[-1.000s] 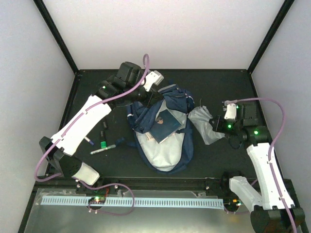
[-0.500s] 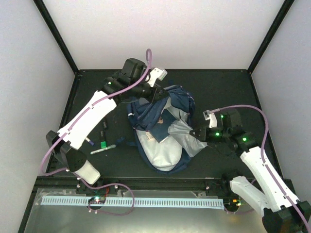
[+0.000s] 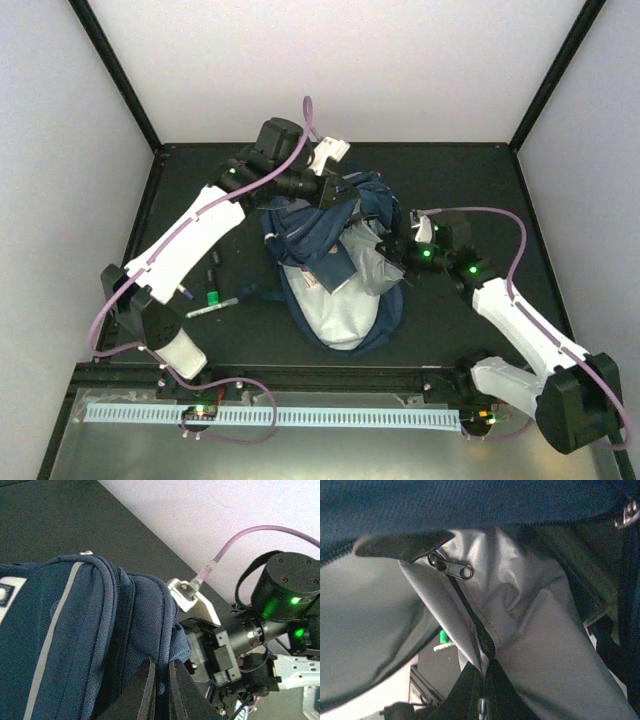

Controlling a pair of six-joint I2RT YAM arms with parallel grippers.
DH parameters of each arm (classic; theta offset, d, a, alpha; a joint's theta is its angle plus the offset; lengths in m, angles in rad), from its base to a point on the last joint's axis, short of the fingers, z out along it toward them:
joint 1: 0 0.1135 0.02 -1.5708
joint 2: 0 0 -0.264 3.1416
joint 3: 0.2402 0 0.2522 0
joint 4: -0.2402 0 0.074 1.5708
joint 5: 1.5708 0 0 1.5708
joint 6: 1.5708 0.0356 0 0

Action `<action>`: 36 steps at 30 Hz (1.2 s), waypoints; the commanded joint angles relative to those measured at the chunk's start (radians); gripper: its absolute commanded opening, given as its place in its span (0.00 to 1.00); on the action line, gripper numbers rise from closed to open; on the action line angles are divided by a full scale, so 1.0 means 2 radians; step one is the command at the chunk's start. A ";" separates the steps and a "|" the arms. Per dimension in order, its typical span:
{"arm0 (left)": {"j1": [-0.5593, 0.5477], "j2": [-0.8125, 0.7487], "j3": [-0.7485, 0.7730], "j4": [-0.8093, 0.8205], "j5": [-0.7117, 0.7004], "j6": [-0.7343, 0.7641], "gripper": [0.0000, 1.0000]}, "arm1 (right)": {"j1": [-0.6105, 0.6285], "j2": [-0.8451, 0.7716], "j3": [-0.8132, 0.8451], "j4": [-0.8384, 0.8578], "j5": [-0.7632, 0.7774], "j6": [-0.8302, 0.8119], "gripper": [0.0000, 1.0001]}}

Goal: Pack the student bag

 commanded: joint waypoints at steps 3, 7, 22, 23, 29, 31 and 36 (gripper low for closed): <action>-0.011 -0.016 0.012 0.158 0.078 -0.037 0.02 | 0.006 0.016 0.009 0.132 0.080 0.053 0.02; -0.012 -0.012 0.008 0.168 0.083 -0.048 0.01 | 0.008 0.069 0.054 0.137 0.068 0.046 0.02; -0.021 -0.023 -0.013 0.208 0.090 -0.078 0.02 | 0.021 0.168 0.103 0.177 0.178 -0.219 0.26; -0.021 -0.023 -0.013 0.206 0.088 -0.077 0.02 | 0.022 0.170 0.106 0.158 0.184 -0.231 0.38; -0.021 -0.021 -0.022 0.202 0.076 -0.071 0.02 | 0.021 0.082 0.065 0.104 0.163 -0.254 0.71; -0.021 -0.018 -0.021 0.201 0.077 -0.072 0.02 | 0.021 0.034 0.051 0.074 0.158 -0.258 0.72; -0.021 -0.016 -0.021 0.199 0.078 -0.069 0.02 | 0.021 -0.061 0.004 0.012 0.141 -0.246 0.76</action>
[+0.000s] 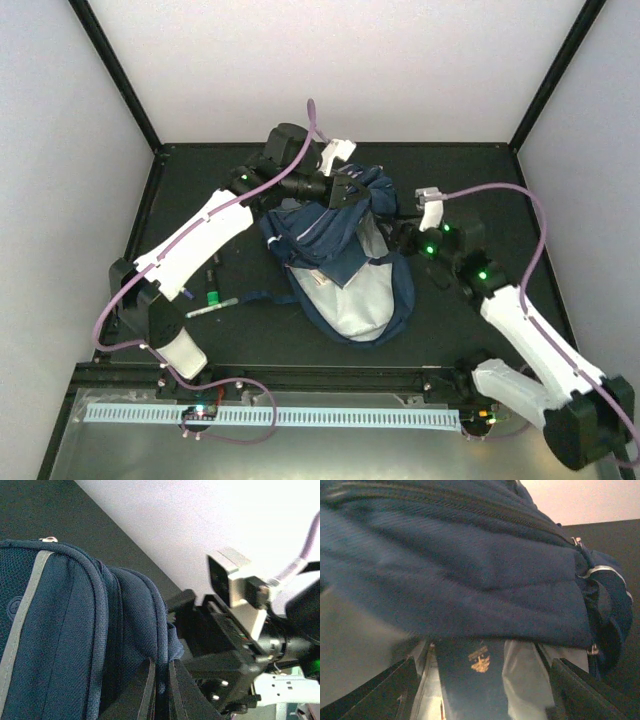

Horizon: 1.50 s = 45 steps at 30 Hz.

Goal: Pack the student bag

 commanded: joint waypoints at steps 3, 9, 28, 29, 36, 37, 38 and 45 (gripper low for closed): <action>-0.008 -0.027 0.023 0.089 0.044 0.009 0.02 | 0.000 -0.094 -0.092 -0.050 -0.056 0.021 0.60; -0.009 -0.027 0.024 0.090 0.042 0.009 0.02 | 0.012 -0.142 -0.212 0.060 -0.074 0.117 0.37; -0.009 -0.033 0.026 0.077 0.040 0.007 0.02 | 0.209 0.105 -0.194 0.188 0.206 0.184 0.02; -0.009 -0.032 0.026 0.078 0.041 0.007 0.02 | 0.217 0.126 -0.185 0.198 0.221 0.180 0.02; -0.009 -0.033 0.026 0.080 0.043 0.001 0.02 | 0.260 0.276 -0.078 0.284 0.210 0.128 0.02; -0.010 -0.034 0.026 0.080 0.042 0.001 0.02 | 0.270 0.284 -0.069 0.302 0.201 0.116 0.02; -0.010 -0.034 0.026 0.080 0.043 0.000 0.02 | 0.277 0.290 -0.062 0.321 0.192 0.104 0.02; -0.009 -0.033 0.026 0.075 0.043 0.004 0.01 | 0.297 0.256 -0.084 0.388 0.170 0.055 0.02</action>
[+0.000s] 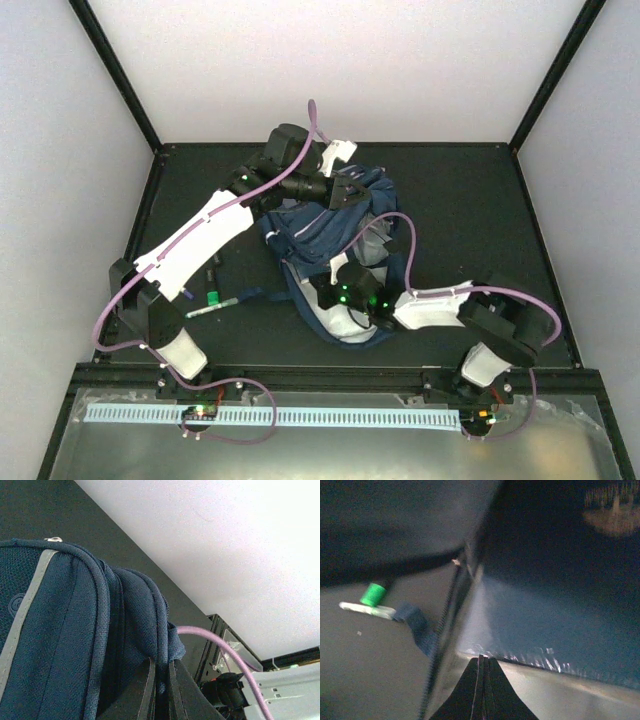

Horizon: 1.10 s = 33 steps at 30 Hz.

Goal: Pack the student bag

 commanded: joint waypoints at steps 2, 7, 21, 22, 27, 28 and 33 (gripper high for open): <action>-0.007 -0.033 0.026 0.077 0.042 0.006 0.02 | 0.001 -0.077 -0.031 0.072 0.006 -0.045 0.02; -0.007 -0.034 0.027 0.072 0.039 0.012 0.02 | -0.002 -0.208 -0.079 -0.027 0.065 -0.046 0.04; -0.007 -0.043 0.026 0.052 0.030 0.029 0.02 | -0.130 -0.380 -0.128 -0.209 0.046 -0.019 0.08; -0.007 -0.044 0.025 0.051 0.030 0.029 0.02 | -0.130 -0.375 -0.128 -0.206 0.041 -0.019 0.08; -0.006 -0.048 0.024 0.048 0.029 0.030 0.02 | -0.144 -0.321 -0.129 -0.164 0.018 -0.013 0.07; -0.006 -0.049 0.024 0.047 0.028 0.029 0.02 | -0.148 -0.304 -0.126 -0.150 0.014 -0.012 0.07; -0.006 -0.055 0.022 0.036 0.027 0.029 0.02 | -0.199 -0.179 -0.057 -0.098 0.011 -0.004 0.02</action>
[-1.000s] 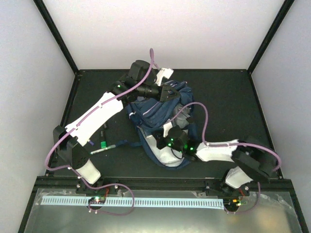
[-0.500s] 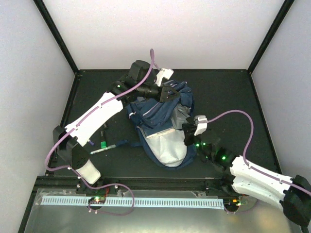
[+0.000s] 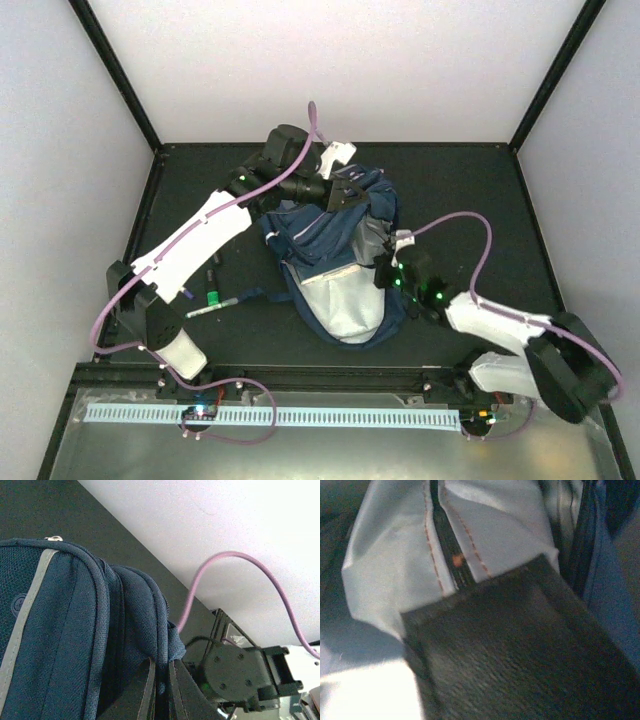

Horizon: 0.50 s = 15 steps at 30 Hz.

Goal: Pack the student bag

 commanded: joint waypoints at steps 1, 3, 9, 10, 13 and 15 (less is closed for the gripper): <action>-0.006 -0.051 0.019 0.052 0.028 0.010 0.02 | -0.048 0.077 0.061 0.069 -0.013 0.010 0.02; -0.006 -0.059 0.010 0.053 0.024 0.012 0.02 | -0.073 0.101 0.073 0.099 -0.050 0.009 0.02; -0.006 -0.077 -0.016 0.037 0.014 0.032 0.03 | -0.086 0.078 0.103 0.061 -0.119 -0.043 0.08; -0.005 -0.080 -0.019 0.033 0.011 0.035 0.03 | -0.086 0.061 0.098 0.047 -0.120 -0.052 0.11; -0.002 -0.091 -0.031 0.028 0.002 0.044 0.03 | -0.088 -0.001 0.071 0.006 -0.124 -0.077 0.15; 0.003 -0.102 -0.043 0.027 -0.003 0.050 0.03 | -0.091 -0.046 0.051 -0.031 -0.124 -0.092 0.18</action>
